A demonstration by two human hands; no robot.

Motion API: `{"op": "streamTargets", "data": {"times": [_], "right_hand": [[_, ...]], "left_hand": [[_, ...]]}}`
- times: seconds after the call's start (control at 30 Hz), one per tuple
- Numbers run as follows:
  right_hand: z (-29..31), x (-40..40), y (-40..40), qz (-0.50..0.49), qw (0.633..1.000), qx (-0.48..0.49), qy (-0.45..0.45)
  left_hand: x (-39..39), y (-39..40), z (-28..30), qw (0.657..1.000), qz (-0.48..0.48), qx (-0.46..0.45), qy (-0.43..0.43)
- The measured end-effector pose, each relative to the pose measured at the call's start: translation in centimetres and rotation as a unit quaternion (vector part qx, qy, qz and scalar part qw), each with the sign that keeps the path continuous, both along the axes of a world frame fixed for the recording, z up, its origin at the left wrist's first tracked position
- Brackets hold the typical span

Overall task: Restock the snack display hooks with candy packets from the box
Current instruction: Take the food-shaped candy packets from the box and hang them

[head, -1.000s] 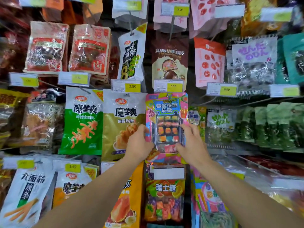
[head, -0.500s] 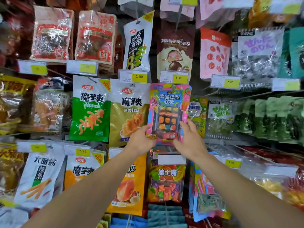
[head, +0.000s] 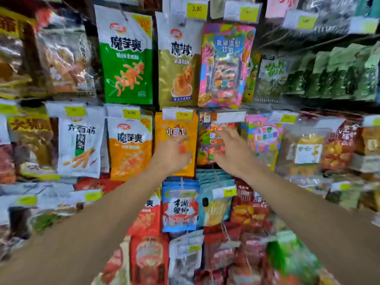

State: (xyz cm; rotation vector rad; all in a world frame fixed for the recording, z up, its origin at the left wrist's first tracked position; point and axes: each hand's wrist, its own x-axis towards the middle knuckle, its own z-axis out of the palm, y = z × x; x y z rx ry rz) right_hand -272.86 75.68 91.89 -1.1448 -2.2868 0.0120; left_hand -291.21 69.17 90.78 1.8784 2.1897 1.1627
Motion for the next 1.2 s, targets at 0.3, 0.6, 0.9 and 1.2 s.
{"op": "streamTargets", "data": {"times": [0.3, 0.6, 0.9, 1.2], "right_hand": [[-16.8, -1.3, -8.3, -0.015, 0.974, -0.16, -0.158], [-36.0, -2.7, -13.6, 0.016, 0.925, -0.327, -0.192], [-53.9, -1.5, -17.4, 0.016, 0.838, -0.488, -0.241], [-71.9, 0.5, -18.1, -0.025, 0.771, -0.587, -0.247]], "left_hand": [[-2.8, -10.1, -17.0, 0.982, -0.027, -0.18, -0.055], [-2.9, -16.1, -34.1, 0.928, 0.008, -0.331, -0.172], [-1.4, -19.5, -51.6, 0.854, 0.071, -0.45, -0.252], [-0.4, -21.7, -68.9, 0.792, 0.141, -0.512, -0.302]]}}
